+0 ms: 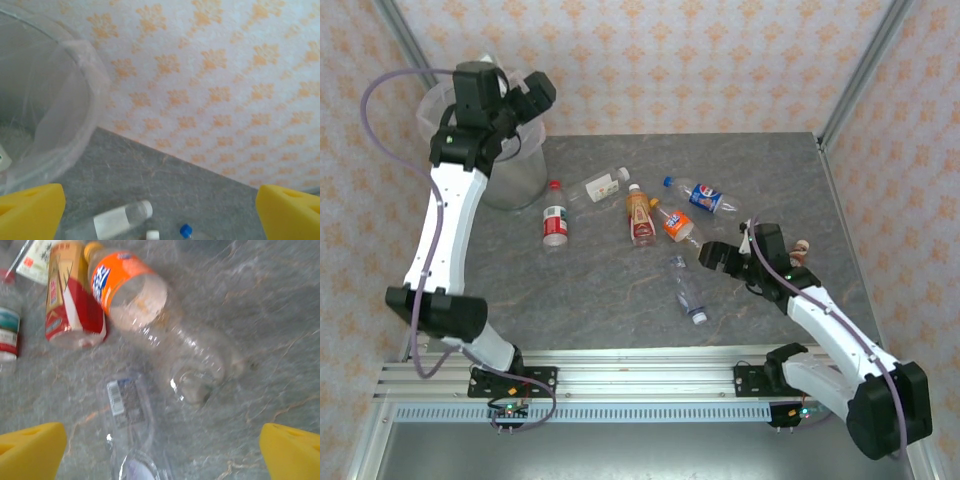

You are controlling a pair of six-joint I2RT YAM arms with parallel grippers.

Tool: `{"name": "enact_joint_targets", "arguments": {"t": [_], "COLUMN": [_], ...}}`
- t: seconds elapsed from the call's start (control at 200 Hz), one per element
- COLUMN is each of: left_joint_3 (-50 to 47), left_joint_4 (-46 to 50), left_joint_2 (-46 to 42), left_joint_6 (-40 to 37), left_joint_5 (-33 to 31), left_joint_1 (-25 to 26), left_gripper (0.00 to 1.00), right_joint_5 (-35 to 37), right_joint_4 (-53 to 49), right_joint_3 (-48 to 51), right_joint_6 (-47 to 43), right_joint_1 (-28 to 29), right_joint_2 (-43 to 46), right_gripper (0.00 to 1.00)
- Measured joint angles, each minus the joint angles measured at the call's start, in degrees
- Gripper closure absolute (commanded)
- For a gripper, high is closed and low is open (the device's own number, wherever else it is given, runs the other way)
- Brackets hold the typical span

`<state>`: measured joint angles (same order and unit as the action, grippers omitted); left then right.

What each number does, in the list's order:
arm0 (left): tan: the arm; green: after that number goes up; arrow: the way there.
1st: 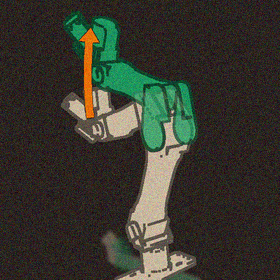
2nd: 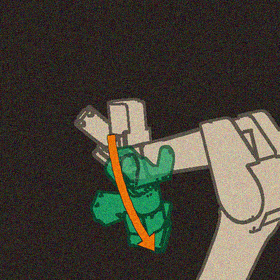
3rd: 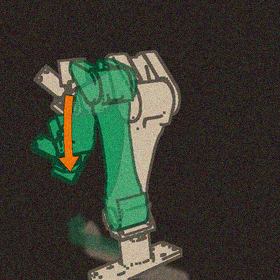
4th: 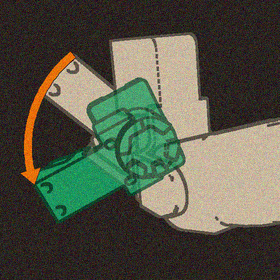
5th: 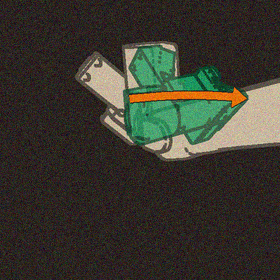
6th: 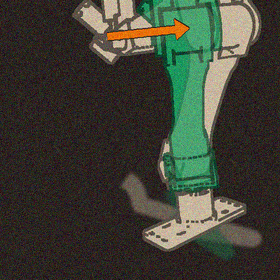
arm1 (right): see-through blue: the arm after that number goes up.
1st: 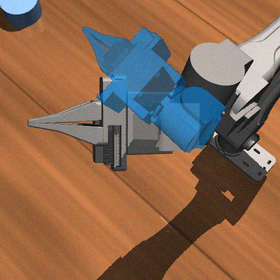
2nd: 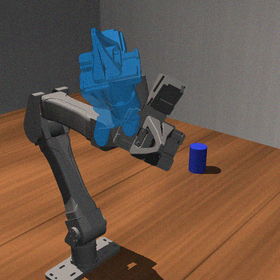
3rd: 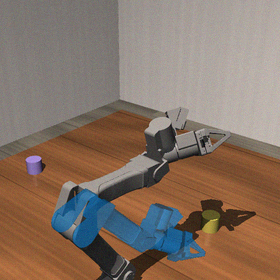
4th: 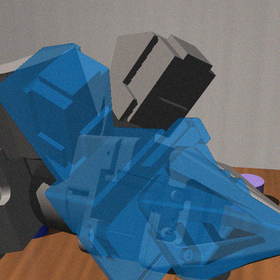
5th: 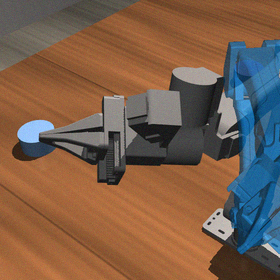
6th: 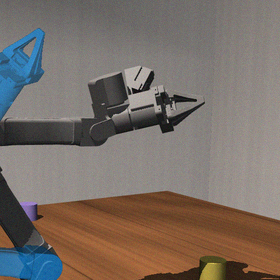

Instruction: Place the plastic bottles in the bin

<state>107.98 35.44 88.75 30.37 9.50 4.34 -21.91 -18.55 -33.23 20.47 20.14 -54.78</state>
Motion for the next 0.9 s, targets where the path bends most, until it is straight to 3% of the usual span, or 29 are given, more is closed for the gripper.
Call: {"name": "enact_joint_targets", "arguments": {"t": [0.32,0.701,0.896], "left_joint_3": [-20.1,-23.7,-28.0], "left_joint_4": [-6.7,-6.2,-5.7], "left_joint_2": [-10.7,-11.1,-13.1], "left_joint_6": [3.5,6.2,11.7], "left_joint_5": [-0.3,1.8,-1.4], "left_joint_1": [1.9,2.0,3.5], "left_gripper": [0.0,0.0,0.0], "right_joint_5": [5.6,8.4,11.1], "right_joint_4": [-1.0,0.5,1.1], "right_joint_3": [1.1,3.7,3.7], "right_joint_6": [2.3,1.8,0.7], "right_joint_1": [13.1,17.2,22.4], "right_joint_2": [-3.9,-8.9,-11.8], "right_gripper": [0.02,0.09,0.11]}}
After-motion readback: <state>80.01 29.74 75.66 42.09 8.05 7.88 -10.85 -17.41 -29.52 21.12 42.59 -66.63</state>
